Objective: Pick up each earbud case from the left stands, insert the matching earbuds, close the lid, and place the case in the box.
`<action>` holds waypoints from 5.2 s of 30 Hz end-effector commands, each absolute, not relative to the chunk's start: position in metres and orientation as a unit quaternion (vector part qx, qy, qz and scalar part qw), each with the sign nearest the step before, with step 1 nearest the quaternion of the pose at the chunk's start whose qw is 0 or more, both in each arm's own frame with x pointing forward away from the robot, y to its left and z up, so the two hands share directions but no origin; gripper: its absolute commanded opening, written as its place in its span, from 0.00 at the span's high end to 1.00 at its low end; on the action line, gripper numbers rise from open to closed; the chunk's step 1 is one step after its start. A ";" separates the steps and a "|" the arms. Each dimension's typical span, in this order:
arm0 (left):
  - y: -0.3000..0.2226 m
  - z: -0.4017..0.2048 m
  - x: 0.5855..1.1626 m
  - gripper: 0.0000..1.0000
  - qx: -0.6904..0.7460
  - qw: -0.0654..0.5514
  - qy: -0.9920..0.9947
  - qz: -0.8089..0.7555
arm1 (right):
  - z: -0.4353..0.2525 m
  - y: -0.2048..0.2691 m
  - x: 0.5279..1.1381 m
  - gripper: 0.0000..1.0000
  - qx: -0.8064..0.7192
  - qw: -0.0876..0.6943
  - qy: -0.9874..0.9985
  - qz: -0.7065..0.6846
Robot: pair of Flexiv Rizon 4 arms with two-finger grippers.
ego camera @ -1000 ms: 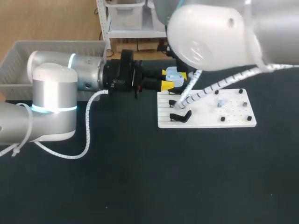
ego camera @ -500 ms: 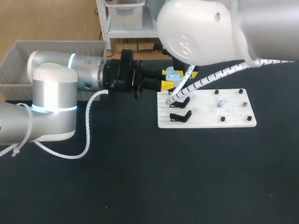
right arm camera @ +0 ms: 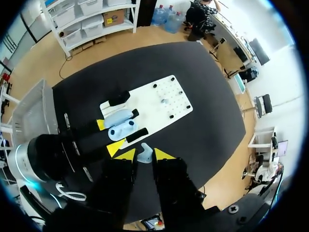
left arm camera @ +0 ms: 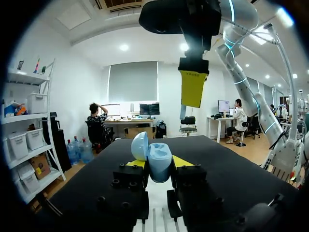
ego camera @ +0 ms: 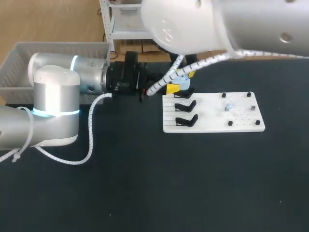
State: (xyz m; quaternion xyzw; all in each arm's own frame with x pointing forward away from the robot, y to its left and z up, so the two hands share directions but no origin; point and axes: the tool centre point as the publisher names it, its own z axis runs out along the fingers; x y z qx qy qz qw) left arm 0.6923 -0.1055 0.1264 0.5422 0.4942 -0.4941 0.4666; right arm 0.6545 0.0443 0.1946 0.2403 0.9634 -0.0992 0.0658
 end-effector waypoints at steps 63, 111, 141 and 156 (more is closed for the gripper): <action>-0.105 0.126 0.691 1.00 0.541 0.470 0.494 -0.492 | 0.161 0.046 0.684 1.00 0.285 0.044 0.953 -0.090; -0.105 0.126 0.691 1.00 0.541 0.470 0.494 -0.492 | 0.196 -0.049 0.646 0.52 0.168 0.189 0.966 0.062; -0.105 0.126 0.691 1.00 0.541 0.470 0.494 -0.492 | 0.068 -0.082 0.680 0.46 0.098 0.095 0.990 0.026; -0.105 0.126 0.691 1.00 0.541 0.470 0.494 -0.492 | 0.040 -0.092 0.685 0.58 0.123 0.079 0.989 0.033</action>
